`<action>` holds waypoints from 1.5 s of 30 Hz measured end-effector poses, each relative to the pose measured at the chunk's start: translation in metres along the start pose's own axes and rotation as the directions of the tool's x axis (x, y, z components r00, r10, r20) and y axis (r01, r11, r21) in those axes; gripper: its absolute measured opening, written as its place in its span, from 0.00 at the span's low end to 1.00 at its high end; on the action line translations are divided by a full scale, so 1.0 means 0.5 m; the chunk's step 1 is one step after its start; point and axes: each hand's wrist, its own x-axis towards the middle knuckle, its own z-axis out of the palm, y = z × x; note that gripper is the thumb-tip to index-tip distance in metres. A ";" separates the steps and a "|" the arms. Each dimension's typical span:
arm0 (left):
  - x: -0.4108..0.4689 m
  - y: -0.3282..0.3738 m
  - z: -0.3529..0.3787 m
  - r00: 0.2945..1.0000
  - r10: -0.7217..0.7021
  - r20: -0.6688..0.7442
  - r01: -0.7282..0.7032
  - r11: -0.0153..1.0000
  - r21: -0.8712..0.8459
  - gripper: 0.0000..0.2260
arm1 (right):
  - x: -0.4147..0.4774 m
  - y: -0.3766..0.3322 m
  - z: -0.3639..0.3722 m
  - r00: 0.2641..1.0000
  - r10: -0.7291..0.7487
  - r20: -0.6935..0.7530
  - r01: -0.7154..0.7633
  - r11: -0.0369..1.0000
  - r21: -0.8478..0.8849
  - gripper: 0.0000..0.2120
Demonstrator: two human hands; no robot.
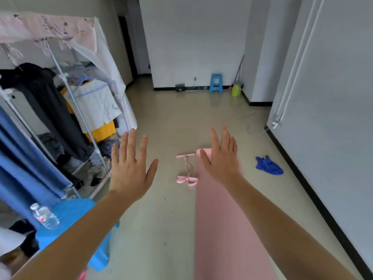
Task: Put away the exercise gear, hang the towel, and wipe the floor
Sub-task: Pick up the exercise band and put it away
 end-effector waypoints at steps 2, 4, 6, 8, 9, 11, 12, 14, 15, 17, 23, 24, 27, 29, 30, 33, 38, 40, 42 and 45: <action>0.052 -0.056 0.059 1.000 -0.009 -0.010 0.009 1.000 -0.006 0.30 | 0.081 -0.027 0.068 0.999 -0.038 0.021 0.038 0.999 0.002 0.34; 0.108 -0.112 0.133 1.000 -0.009 -0.013 0.009 1.000 -0.021 0.30 | 0.155 -0.048 0.139 0.997 -0.067 0.037 0.067 0.998 0.001 0.34; 0.164 -0.171 0.217 1.000 0.005 -0.003 -0.005 0.999 -0.034 0.31 | 0.222 -0.064 0.220 0.996 -0.070 0.057 0.071 0.997 -0.016 0.34; 0.224 -0.229 0.309 0.999 0.028 0.016 -0.027 0.999 -0.043 0.31 | 0.291 -0.072 0.310 0.995 -0.071 0.077 0.075 0.996 -0.049 0.34; 0.255 -0.260 0.355 0.999 0.036 0.026 -0.034 0.998 -0.056 0.31 | 0.327 -0.074 0.355 0.993 -0.068 0.094 0.075 0.995 -0.066 0.35; 0.332 -0.321 0.442 0.997 0.053 0.057 -0.049 0.996 -0.073 0.31 | 0.407 -0.079 0.432 0.990 -0.038 0.135 0.053 0.992 -0.111 0.36; 0.374 -0.354 0.483 0.995 0.058 0.077 -0.052 0.996 -0.076 0.31 | 0.451 -0.083 0.466 0.988 -0.018 0.156 0.041 0.989 -0.143 0.36; 0.444 -0.399 0.548 0.990 0.099 0.103 -0.089 0.991 -0.098 0.31 | 0.515 -0.084 0.507 0.983 0.026 0.180 0.012 0.979 -0.204 0.35; 0.483 -0.423 0.585 0.985 0.126 0.119 -0.113 0.987 -0.110 0.30 | 0.549 -0.082 0.527 0.984 0.043 0.174 -0.003 0.975 -0.224 0.35; 0.561 -0.453 0.653 0.975 0.164 0.147 -0.144 0.980 -0.138 0.30 | 0.608 -0.067 0.558 0.983 0.090 0.160 -0.049 0.968 -0.246 0.34; 0.750 -0.469 0.892 0.926 0.277 0.255 -0.237 0.956 -0.175 0.30 | 0.754 0.037 0.662 0.959 0.254 0.129 -0.200 0.923 -0.330 0.33; 0.775 -0.465 0.938 0.914 0.297 0.276 -0.255 0.950 -0.178 0.30 | 0.774 0.061 0.688 0.948 0.292 0.128 -0.235 0.911 -0.338 0.33; 0.860 -0.444 1.089 0.868 0.349 0.353 -0.305 0.936 -0.177 0.31 | 0.840 0.141 0.790 0.913 0.386 0.133 -0.321 0.880 -0.351 0.32; 0.922 -0.427 1.203 0.834 0.382 0.397 -0.341 0.924 -0.174 0.31 | 0.896 0.201 0.865 0.881 0.446 0.158 -0.376 0.863 -0.338 0.32; 0.959 -0.417 1.253 0.809 0.393 0.436 -0.353 0.919 -0.174 0.32 | 0.930 0.230 0.899 0.858 0.482 0.177 -0.411 0.852 -0.324 0.32; 1.094 -0.389 1.376 0.744 0.415 0.524 -0.373 0.908 -0.189 0.35 | 1.048 0.306 0.970 0.799 0.553 0.235 -0.469 0.819 -0.331 0.32; 1.360 -0.338 1.496 0.738 0.512 0.439 -0.447 0.859 -0.251 0.33 | 1.260 0.402 1.011 0.777 0.591 0.214 -0.508 0.791 -0.339 0.31; 1.444 -0.323 1.549 0.731 0.560 0.391 -0.485 0.829 -0.279 0.33 | 1.328 0.434 1.028 0.774 0.603 0.190 -0.521 0.779 -0.349 0.30; 1.515 -0.309 1.618 0.703 0.604 0.375 -0.521 0.797 -0.307 0.33 | 1.385 0.467 1.055 0.766 0.618 0.177 -0.531 0.763 -0.369 0.29; 1.602 -0.281 1.734 0.636 0.685 0.355 -0.589 0.728 -0.350 0.33 | 1.448 0.508 1.121 0.701 0.697 0.147 -0.604 0.691 -0.396 0.29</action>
